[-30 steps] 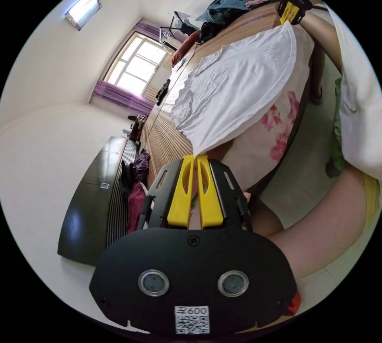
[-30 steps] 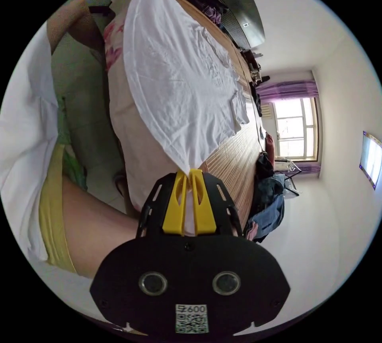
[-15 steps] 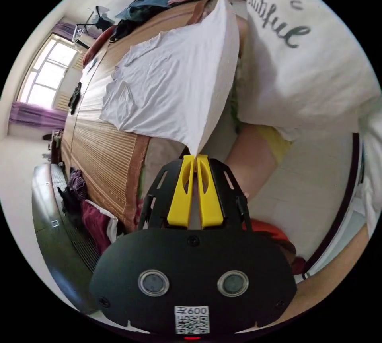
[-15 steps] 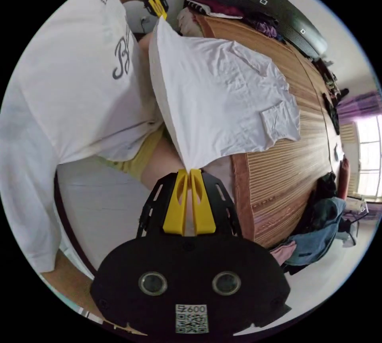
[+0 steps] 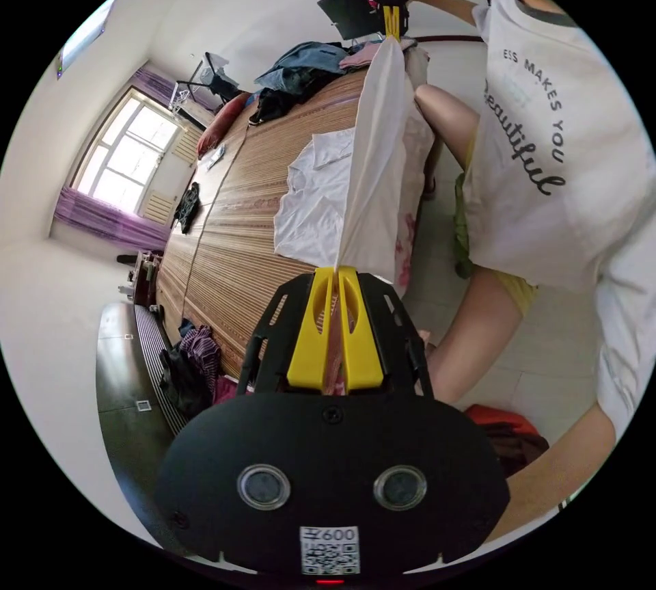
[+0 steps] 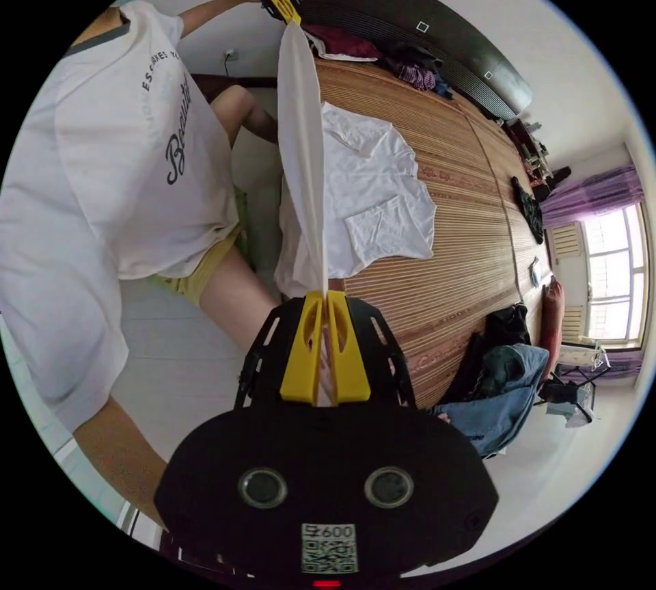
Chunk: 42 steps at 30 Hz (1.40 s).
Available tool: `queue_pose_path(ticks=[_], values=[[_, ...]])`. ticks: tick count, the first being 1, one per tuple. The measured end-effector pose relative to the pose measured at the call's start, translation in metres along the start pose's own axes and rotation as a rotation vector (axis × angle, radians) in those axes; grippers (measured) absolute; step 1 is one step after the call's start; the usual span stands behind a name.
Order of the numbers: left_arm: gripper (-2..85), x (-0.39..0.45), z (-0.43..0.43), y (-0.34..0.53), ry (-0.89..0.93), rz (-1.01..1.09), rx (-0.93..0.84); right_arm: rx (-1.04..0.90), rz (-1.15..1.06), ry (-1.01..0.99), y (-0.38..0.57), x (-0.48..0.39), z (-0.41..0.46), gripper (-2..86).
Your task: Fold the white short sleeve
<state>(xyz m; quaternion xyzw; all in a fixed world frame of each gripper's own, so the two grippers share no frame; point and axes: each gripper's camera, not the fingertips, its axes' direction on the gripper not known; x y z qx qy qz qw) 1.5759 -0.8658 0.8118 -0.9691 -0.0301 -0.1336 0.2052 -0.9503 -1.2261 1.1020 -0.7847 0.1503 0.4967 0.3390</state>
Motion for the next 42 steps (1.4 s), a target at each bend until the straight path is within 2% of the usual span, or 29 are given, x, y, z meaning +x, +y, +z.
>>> queue_pose_path(ticks=[6,9,11,14,18,21,23,26,30,33,35,37,42], values=[[1.6,-0.04,-0.027,-0.054,0.021,-0.023,0.051,0.08,-0.009,0.013,-0.018,-0.026,-0.093,-0.9],[1.7,-0.086,-0.02,-0.092,-0.074,-0.057,0.046,0.103,-0.017,0.079,-0.036,-0.016,-0.128,-0.9],[1.8,-0.132,-0.006,-0.124,-0.122,-0.081,0.05,0.147,-0.021,0.197,-0.048,0.0,-0.149,-0.9],[1.8,-0.187,0.017,-0.157,-0.125,-0.099,0.052,0.159,0.032,0.192,-0.064,0.03,-0.169,-0.9],[1.8,-0.207,0.025,-0.184,-0.137,-0.096,0.024,0.191,0.025,0.205,-0.078,0.021,-0.202,-0.9],[1.7,-0.211,0.014,-0.196,-0.038,-0.054,0.035,0.18,0.009,0.107,-0.087,0.005,-0.238,-0.9],[1.7,-0.222,0.0,-0.202,0.182,-0.021,0.065,0.178,0.022,0.006,-0.093,-0.003,-0.271,-0.9],[1.7,-0.251,-0.011,-0.207,0.375,-0.053,0.086,0.219,0.025,-0.075,-0.098,-0.01,-0.313,-0.9],[1.6,-0.29,-0.016,-0.214,0.37,-0.049,0.097,0.243,0.022,-0.109,-0.113,-0.005,-0.348,-0.9],[1.6,-0.338,-0.015,-0.23,0.257,-0.025,0.122,0.221,-0.003,-0.02,-0.136,0.015,-0.365,-0.9],[1.7,-0.404,0.003,-0.245,0.18,-0.045,0.104,0.218,0.008,0.074,-0.157,0.052,-0.379,-0.9],[1.7,-0.467,0.03,-0.248,0.181,-0.083,0.105,0.234,0.049,0.096,-0.172,0.093,-0.387,-0.9],[1.8,-0.642,0.137,-0.226,0.272,-0.282,0.137,0.27,0.242,-0.068,-0.209,0.231,-0.375,-0.9]])
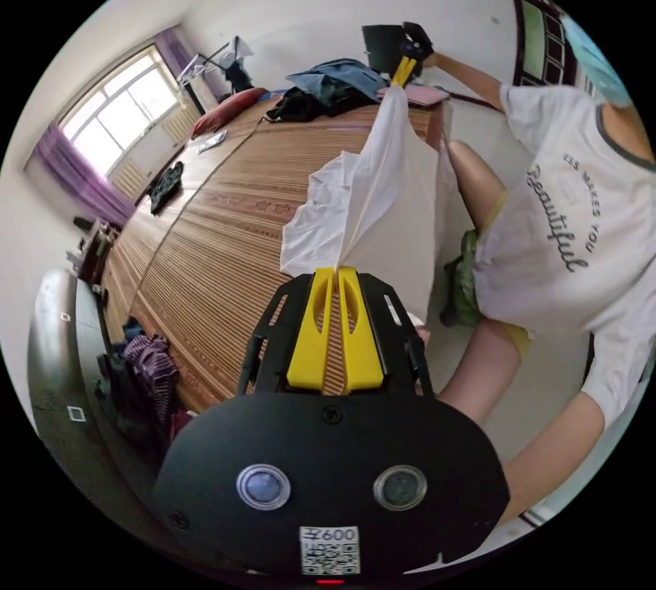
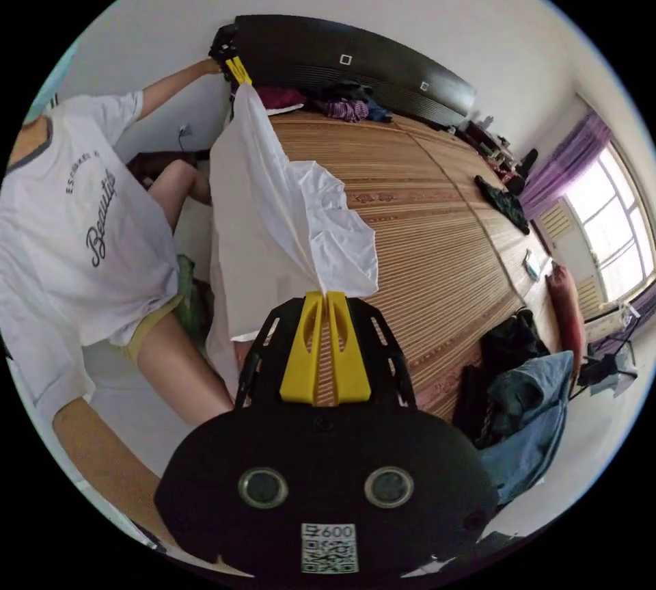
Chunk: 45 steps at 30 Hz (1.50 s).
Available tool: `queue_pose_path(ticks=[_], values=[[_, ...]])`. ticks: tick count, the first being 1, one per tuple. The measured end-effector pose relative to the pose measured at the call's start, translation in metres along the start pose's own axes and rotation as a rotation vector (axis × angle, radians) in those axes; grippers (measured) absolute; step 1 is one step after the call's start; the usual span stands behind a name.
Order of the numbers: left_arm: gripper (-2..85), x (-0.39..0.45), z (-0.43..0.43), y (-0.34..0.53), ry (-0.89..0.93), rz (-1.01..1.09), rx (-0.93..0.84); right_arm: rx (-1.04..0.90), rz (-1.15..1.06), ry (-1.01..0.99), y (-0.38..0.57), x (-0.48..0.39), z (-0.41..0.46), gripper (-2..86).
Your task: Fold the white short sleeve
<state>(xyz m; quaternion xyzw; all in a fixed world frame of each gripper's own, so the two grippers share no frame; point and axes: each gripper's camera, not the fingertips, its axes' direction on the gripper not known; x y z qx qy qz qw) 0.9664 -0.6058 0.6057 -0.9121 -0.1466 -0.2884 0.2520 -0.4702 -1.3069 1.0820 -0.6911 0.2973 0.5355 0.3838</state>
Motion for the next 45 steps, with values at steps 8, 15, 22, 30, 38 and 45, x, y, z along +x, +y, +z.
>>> queue_pose_path(ticks=[8,15,22,30,38,45], values=[[1.8,-0.194,0.085,0.013,0.07,-0.148,-0.072,-0.053,0.228,-0.177,-0.074,0.138,0.017,-0.9],[1.9,-0.308,0.101,0.027,0.056,-0.227,-0.054,-0.083,0.288,-0.19,-0.119,0.208,0.013,-0.9],[1.8,-0.379,0.097,0.068,-0.007,-0.191,-0.029,-0.021,0.259,-0.154,-0.151,0.259,-0.001,-0.9],[1.7,-0.448,0.042,0.115,-0.118,-0.206,0.142,0.11,0.329,-0.116,-0.154,0.315,-0.022,-0.9],[1.8,-0.561,0.088,0.191,-0.006,-0.352,-0.034,0.076,0.515,-0.172,-0.168,0.398,0.033,-0.9],[2.0,-0.624,0.107,0.265,-0.081,-0.478,-0.067,0.077,0.634,-0.161,-0.166,0.454,0.077,-0.9]])
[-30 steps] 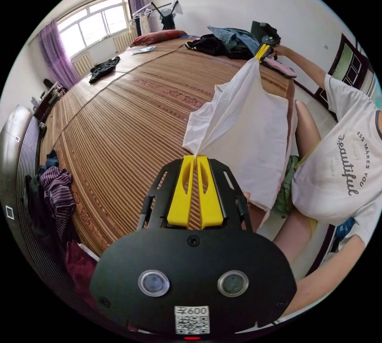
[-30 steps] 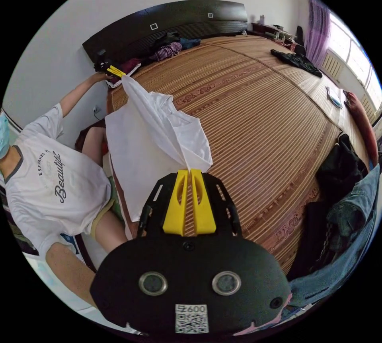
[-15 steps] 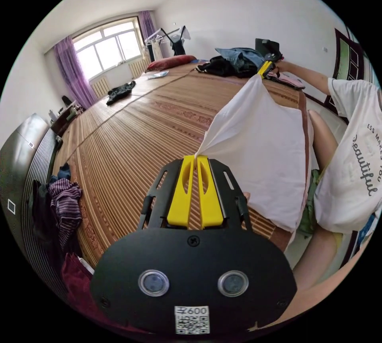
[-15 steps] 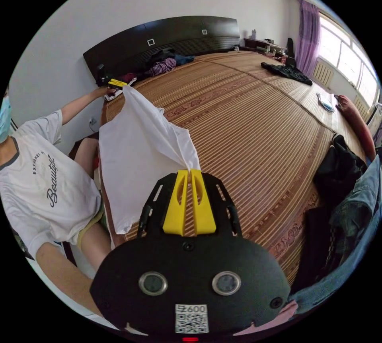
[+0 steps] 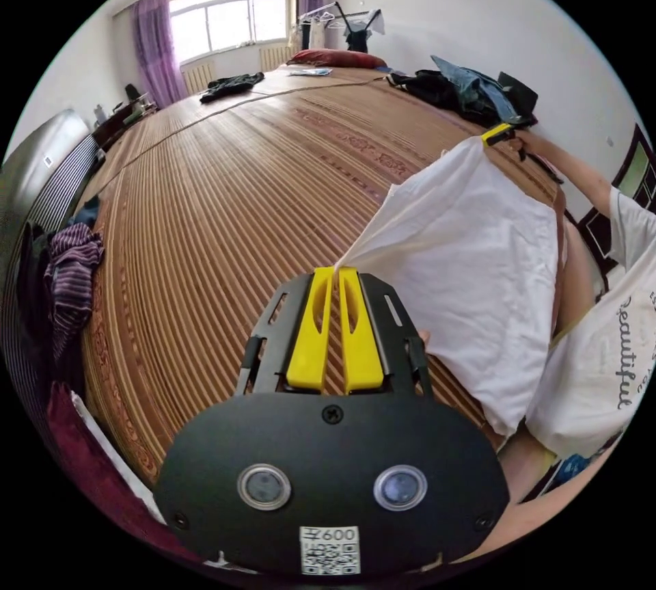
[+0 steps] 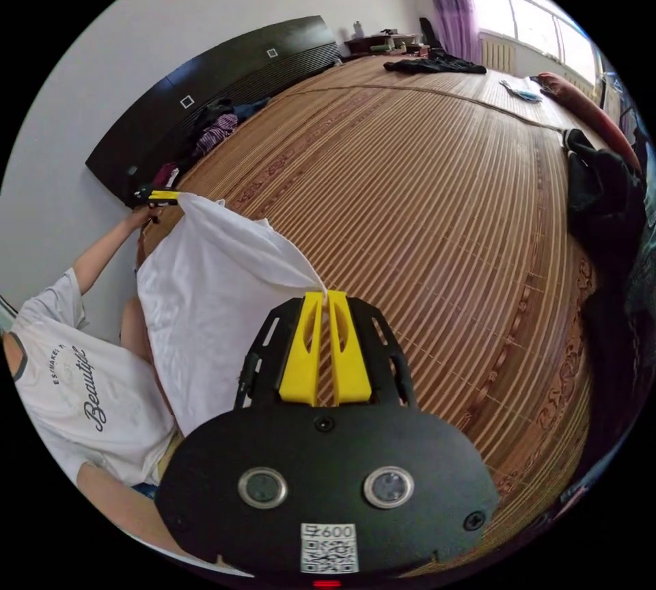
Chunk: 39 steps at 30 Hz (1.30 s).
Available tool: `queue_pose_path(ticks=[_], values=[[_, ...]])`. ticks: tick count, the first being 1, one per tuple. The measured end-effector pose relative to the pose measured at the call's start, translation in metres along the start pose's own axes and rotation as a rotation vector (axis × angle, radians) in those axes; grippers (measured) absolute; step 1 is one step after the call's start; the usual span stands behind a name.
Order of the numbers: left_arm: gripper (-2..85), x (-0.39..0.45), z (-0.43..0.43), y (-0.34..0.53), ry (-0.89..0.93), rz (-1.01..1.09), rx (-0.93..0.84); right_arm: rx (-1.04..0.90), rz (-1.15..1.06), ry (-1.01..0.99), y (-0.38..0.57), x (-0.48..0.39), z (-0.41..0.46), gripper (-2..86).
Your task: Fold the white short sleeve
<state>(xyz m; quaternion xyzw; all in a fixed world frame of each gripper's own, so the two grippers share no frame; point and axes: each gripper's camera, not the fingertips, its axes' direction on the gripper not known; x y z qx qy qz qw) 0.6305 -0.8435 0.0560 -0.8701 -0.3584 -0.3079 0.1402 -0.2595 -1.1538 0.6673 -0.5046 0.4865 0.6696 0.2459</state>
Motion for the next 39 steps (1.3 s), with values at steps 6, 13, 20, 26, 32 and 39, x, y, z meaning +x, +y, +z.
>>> queue_pose_path(ticks=[6,13,20,26,32,39], values=[[1.9,-0.087,-0.023,0.04,-0.223,-0.224,-0.057,0.101,0.228,0.005,-0.001,0.064,-0.001,-0.8],[0.5,-0.076,-0.12,0.1,0.239,-0.284,0.02,0.269,0.074,-0.047,-0.003,0.048,-0.006,-0.9],[0.2,0.024,-0.125,0.176,0.265,-0.235,-0.104,0.138,-0.261,-0.092,-0.075,-0.075,0.114,-0.9],[0.2,0.017,-0.136,0.267,0.206,-0.318,-0.007,-0.107,-0.245,0.059,-0.101,-0.067,0.231,-0.9],[0.4,0.023,-0.162,0.324,0.153,-0.303,0.028,0.18,-0.144,0.39,-0.071,-0.044,0.224,-0.9],[0.6,0.045,-0.186,0.378,0.069,-0.26,0.045,0.043,-0.411,-0.083,-0.032,-0.108,0.274,-0.9]])
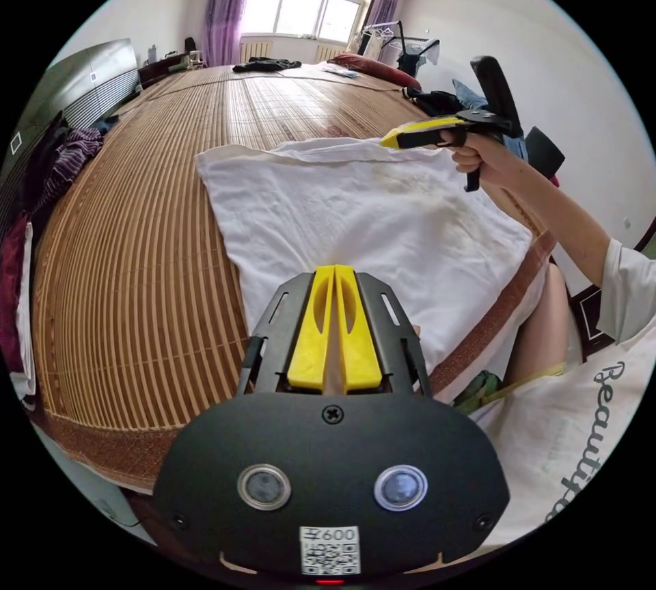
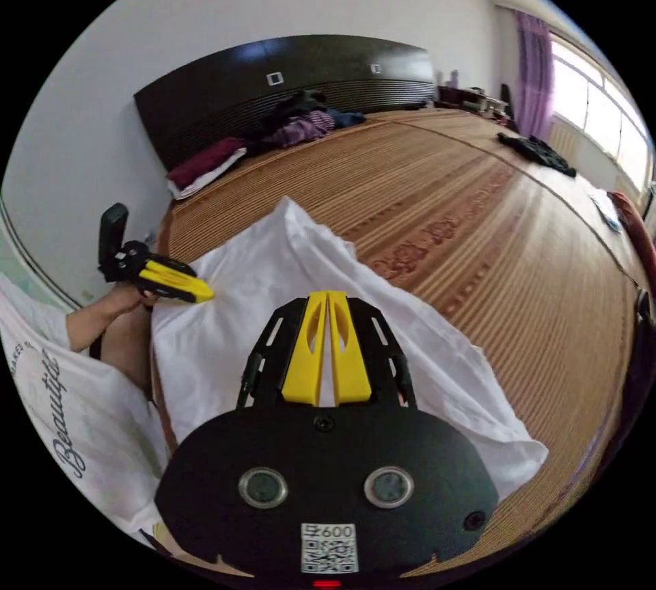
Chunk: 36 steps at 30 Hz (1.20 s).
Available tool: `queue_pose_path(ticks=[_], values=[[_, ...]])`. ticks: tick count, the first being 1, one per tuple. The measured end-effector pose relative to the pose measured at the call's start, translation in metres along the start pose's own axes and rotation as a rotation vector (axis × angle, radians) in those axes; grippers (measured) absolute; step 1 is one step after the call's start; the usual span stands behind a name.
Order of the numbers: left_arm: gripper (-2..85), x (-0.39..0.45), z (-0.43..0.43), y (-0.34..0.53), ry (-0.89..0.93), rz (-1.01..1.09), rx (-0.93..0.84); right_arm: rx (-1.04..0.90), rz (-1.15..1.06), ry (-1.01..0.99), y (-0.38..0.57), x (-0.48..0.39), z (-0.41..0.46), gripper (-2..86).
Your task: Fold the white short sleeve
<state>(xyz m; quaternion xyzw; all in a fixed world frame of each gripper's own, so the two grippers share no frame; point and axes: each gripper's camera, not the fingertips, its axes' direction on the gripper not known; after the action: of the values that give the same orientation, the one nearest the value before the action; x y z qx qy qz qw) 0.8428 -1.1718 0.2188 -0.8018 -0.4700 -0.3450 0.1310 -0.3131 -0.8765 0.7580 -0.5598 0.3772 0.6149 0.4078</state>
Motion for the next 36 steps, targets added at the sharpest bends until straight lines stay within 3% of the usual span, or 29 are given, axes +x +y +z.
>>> queue_pose_path(ticks=[4,8,9,11,13,17,19,21,22,26,29,33,36], values=[[0.6,0.002,-0.013,0.033,-0.02,0.014,0.004,-0.077,-0.051,-0.135,-0.015,-0.018,0.064,-0.9],[0.6,-0.004,-0.024,0.064,-0.002,0.007,0.001,-0.177,-0.003,-0.118,-0.022,0.044,0.106,-0.8],[0.6,-0.004,-0.026,0.068,0.0,0.006,0.001,-0.15,0.056,-0.057,-0.022,0.058,0.103,-0.8],[0.6,-0.007,-0.032,0.087,0.007,0.0,0.009,0.047,0.212,0.299,-0.01,0.095,0.072,-0.8],[0.6,-0.008,-0.036,0.101,0.01,-0.003,0.015,0.022,0.151,0.373,-0.005,0.098,0.067,-0.9],[0.6,-0.008,-0.044,0.132,0.011,-0.003,0.025,-0.044,-0.164,0.032,0.023,0.059,0.074,-0.9],[0.6,-0.007,-0.047,0.144,0.008,-0.001,0.027,-0.173,-0.224,-0.073,0.039,0.052,0.09,-0.8],[0.6,-0.006,-0.05,0.156,0.003,0.002,0.027,-0.292,-0.254,-0.003,0.059,0.058,0.109,-0.8],[0.6,-0.005,-0.051,0.163,0.0,0.004,0.027,-0.248,-0.238,0.011,0.071,0.073,0.108,-0.8],[0.7,-0.003,-0.055,0.19,-0.011,0.008,0.029,0.021,0.263,0.283,0.111,0.166,0.07,-0.9],[0.6,-0.001,-0.057,0.209,-0.017,0.009,0.032,0.014,0.143,0.391,0.142,0.164,0.056,-0.9],[0.6,0.004,-0.059,0.232,-0.043,0.023,0.035,-0.018,-0.064,0.16,0.186,0.146,0.045,-0.8],[0.6,0.008,-0.061,0.25,-0.062,0.033,0.034,-0.146,-0.035,0.2,0.22,0.163,0.057,-0.8]])
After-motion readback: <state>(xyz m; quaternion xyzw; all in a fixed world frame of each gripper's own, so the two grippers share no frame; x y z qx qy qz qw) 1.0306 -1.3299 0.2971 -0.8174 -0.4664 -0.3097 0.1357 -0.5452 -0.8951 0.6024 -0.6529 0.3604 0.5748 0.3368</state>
